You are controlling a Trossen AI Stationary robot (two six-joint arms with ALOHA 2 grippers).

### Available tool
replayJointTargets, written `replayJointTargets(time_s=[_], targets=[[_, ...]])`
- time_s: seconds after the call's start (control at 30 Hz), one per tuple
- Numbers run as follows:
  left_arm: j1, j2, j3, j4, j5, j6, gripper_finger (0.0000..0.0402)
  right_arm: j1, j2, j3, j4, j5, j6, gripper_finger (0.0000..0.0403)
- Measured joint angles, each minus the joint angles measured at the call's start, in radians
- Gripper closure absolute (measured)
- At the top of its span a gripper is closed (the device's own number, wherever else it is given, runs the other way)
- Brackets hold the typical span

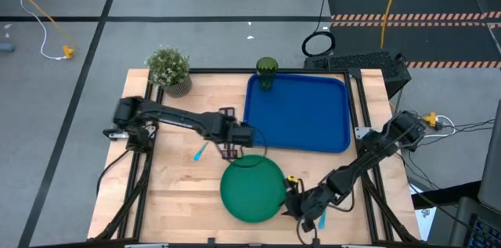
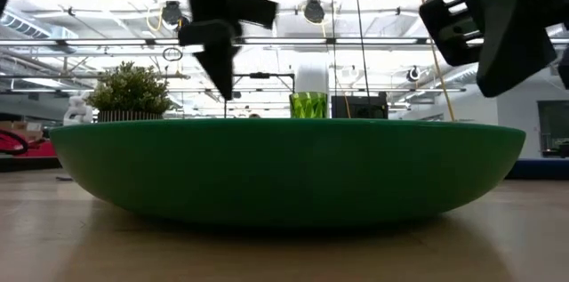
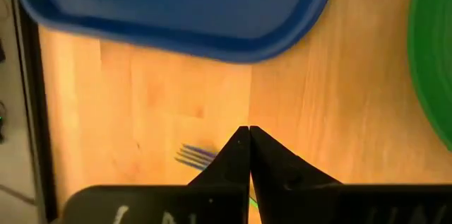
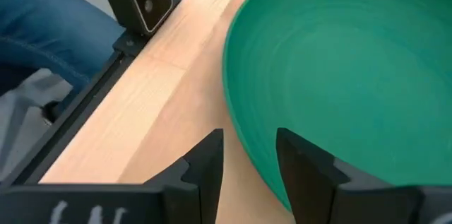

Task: Pick and place plate/cup/fork/spoon on tray
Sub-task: Put the green plate on the blue serving tray to the bottom right of the green cup

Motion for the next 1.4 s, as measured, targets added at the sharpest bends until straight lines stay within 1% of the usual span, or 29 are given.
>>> replayJointTargets(time_s=[0.1,0.23,0.3,0.43,0.53,0.63,0.8,0.87,1.07,1.13,1.4], targets=[[-0.022,-0.128,-0.139,0.11,0.0,-0.035,0.0389,-0.002,0.035,0.019,0.003,0.003,-0.006,0.0273],[-0.06,-0.263,-0.296,0.213,0.001,-0.05,0.0393,-0.01,0.077,0.024,0.0,0.02,-0.031,0.0273],[-0.079,-0.326,-0.35,0.244,0.001,-0.067,0.0397,-0.021,0.091,0.024,0.009,0.021,-0.047,0.0273],[-0.115,-0.409,-0.429,0.257,0.002,-0.114,0.0395,-0.043,0.099,0.024,0.01,0.022,-0.075,0.0274],[-0.146,-0.453,-0.468,0.27,0.001,-0.141,0.0386,-0.051,0.099,0.024,0.01,0.007,-0.118,0.0289],[-0.17,-0.465,-0.49,0.276,0.001,-0.146,0.0384,-0.059,0.099,0.024,0.001,-0.01,-0.153,0.032],[-0.182,-0.469,-0.495,0.291,0.0,-0.147,0.0383,-0.086,0.098,0.024,-0.014,-0.071,-0.172,0.0382],[-0.182,-0.469,-0.495,0.308,0.0,-0.143,0.0383,-0.09,0.097,0.024,-0.008,-0.084,-0.186,0.0396],[-0.179,-0.469,-0.495,0.396,-0.009,-0.095,0.0383,-0.088,0.098,0.025,0.016,-0.091,-0.234,0.0397],[-0.179,-0.469,-0.495,0.408,-0.01,-0.092,0.0383,-0.088,0.098,0.034,0.015,-0.112,-0.245,0.04],[-0.179,-0.469,-0.494,0.414,-0.01,-0.099,0.0382,-0.075,0.098,0.127,-0.011,-0.112,-0.277,0.0402]])
